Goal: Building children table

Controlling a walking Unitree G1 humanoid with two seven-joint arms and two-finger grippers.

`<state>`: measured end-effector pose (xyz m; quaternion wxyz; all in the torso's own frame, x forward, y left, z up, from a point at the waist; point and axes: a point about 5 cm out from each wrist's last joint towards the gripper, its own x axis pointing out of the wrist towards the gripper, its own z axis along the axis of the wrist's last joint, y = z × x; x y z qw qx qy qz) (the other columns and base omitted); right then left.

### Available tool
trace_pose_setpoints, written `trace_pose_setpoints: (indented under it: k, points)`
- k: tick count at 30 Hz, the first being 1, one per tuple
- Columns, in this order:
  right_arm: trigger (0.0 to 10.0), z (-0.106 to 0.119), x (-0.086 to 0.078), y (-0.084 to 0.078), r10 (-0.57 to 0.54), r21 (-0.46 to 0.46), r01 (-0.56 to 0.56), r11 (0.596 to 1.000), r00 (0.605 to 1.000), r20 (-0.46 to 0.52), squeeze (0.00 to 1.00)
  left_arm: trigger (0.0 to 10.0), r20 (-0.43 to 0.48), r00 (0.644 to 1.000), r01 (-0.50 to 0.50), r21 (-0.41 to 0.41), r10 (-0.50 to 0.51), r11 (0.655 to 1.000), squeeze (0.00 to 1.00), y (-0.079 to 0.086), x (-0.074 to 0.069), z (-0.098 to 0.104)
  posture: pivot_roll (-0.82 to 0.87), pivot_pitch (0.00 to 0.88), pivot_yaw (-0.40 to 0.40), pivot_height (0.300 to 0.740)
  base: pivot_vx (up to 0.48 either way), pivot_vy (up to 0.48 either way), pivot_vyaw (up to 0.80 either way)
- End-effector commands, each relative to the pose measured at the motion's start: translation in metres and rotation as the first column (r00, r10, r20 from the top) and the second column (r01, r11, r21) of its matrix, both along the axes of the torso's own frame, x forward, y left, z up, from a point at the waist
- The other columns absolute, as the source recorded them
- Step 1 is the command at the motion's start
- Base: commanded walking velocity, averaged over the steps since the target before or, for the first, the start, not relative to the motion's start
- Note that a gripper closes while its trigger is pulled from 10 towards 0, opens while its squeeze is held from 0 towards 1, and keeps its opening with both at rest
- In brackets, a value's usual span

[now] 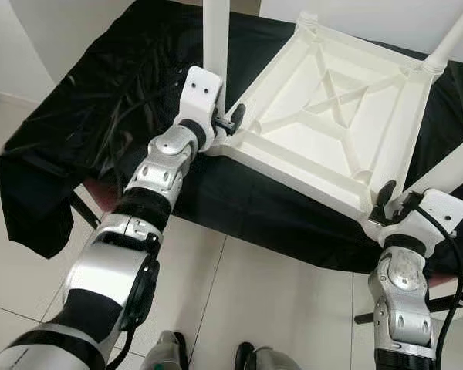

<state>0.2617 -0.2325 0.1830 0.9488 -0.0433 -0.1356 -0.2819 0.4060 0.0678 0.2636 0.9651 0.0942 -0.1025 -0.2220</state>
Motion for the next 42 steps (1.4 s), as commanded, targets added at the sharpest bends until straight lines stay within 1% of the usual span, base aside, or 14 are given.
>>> trace_pose_setpoints:
  k: [1, 5, 6, 7, 8, 10, 12, 15, 18, 22, 32, 35, 38, 42]
  points:
    - [10.0, -0.006, 0.001, -0.006, -0.001, 0.013, 0.001, 1.000, 0.999, -0.033, 0.00, 10.0, 0.014, 0.955, -0.294, -0.073, 0.296, 0.953, 0.00, 0.013, 0.005, -0.002, 0.06, 0.227, -0.008, 0.740, 0.000, 0.000, 0.00]
    - [10.0, -0.001, 0.007, -0.007, 0.073, 0.013, -0.072, 0.997, 0.997, -0.024, 0.00, 10.0, 0.019, 0.921, -0.386, -0.095, 0.390, 0.917, 0.00, 0.021, 0.006, -0.001, 0.06, 0.233, -0.009, 0.740, 0.000, 0.000, 0.00]
    - [10.0, 0.001, 0.010, -0.007, 0.099, 0.008, -0.099, 0.995, 0.995, -0.025, 0.00, 10.0, 0.009, 0.907, -0.419, -0.109, 0.422, 0.902, 0.00, 0.026, 0.007, -0.002, 0.06, 0.235, -0.011, 0.740, 0.000, 0.000, 0.00]
    - [10.0, 0.003, 0.012, -0.007, 0.129, 0.001, -0.129, 0.992, 0.991, -0.028, 0.00, 10.0, -0.009, 0.876, -0.479, -0.135, 0.482, 0.867, 0.00, 0.033, 0.008, -0.002, 0.06, 0.237, -0.012, 0.740, 0.000, 0.000, 0.00]
    - [10.0, 0.003, 0.012, -0.007, 0.129, 0.001, -0.129, 0.992, 0.991, -0.028, 0.00, 10.0, -0.009, 0.876, -0.479, -0.135, 0.482, 0.867, 0.00, 0.033, 0.008, -0.002, 0.06, 0.237, -0.012, 0.740, 0.000, 0.000, 0.00]
    - [10.0, 0.006, 0.015, -0.006, 0.165, -0.009, -0.165, 0.986, 0.986, -0.031, 0.00, 10.0, -0.038, 0.841, -0.536, -0.189, 0.539, 0.823, 0.00, 0.043, 0.008, -0.002, 0.06, 0.237, -0.014, 0.740, 0.000, 0.000, 0.00]
    - [10.0, 0.007, 0.017, -0.006, 0.178, -0.014, -0.178, 0.984, 0.984, -0.031, 0.00, 10.0, -0.052, 0.831, -0.549, -0.231, 0.553, 0.803, 0.00, 0.048, 0.009, -0.001, 0.06, 0.240, -0.018, 0.740, 0.000, 0.000, 0.00]
    - [10.0, 0.008, 0.018, -0.006, 0.191, -0.015, -0.192, 0.981, 0.981, -0.031, 0.00, 10.0, -0.050, 0.816, -0.569, -0.235, 0.575, 0.788, 0.00, 0.053, 0.009, -0.001, 0.07, 0.240, -0.018, 0.740, 0.000, 0.000, 0.00]
    - [10.0, 0.012, 0.022, -0.003, 0.249, -0.021, -0.250, 0.968, 0.968, -0.017, 0.00, 10.0, -0.069, 0.744, -0.658, -0.248, 0.665, 0.711, 0.00, 0.070, 0.009, -0.001, 0.07, 0.240, -0.020, 0.740, 0.000, 0.000, 0.00]
    - [10.0, 0.014, 0.023, -0.002, 0.283, -0.017, -0.283, 0.959, 0.959, -0.005, 0.00, 10.0, -0.081, 0.711, -0.693, -0.252, 0.699, 0.675, 0.00, 0.076, 0.009, -0.001, 0.07, 0.241, -0.021, 0.740, 0.000, 0.000, 0.00]
    - [10.0, 0.019, 0.023, -0.005, 0.394, -0.035, -0.394, 0.918, 0.919, -0.009, 0.00, 10.0, -0.035, 0.646, -0.744, -0.251, 0.763, 0.619, 0.00, 0.079, 0.003, 0.002, 0.07, 0.241, -0.021, 0.740, 0.000, 0.000, 0.00]
    - [10.0, 0.018, 0.021, -0.013, 0.405, -0.036, -0.406, 0.913, 0.914, -0.021, 0.00, 10.0, -0.018, 0.596, -0.781, -0.242, 0.802, 0.575, 0.00, 0.088, 0.000, 0.002, 0.07, 0.245, -0.017, 0.740, 0.000, 0.000, 0.00]
    - [10.0, 0.019, 0.021, -0.017, 0.415, -0.037, -0.415, 0.909, 0.910, -0.024, 0.00, 10.0, -0.020, 0.571, -0.799, -0.241, 0.821, 0.551, 0.00, 0.093, -0.001, 0.001, 0.07, 0.245, -0.017, 0.740, 0.000, 0.000, 0.00]
    - [10.0, 0.019, 0.021, -0.018, 0.417, -0.039, -0.417, 0.908, 0.909, -0.025, 0.00, 10.0, -0.021, 0.581, -0.790, -0.255, 0.814, 0.557, 0.00, 0.095, -0.001, 0.001, 0.07, 0.245, -0.017, 0.740, 0.000, 0.000, 0.00]
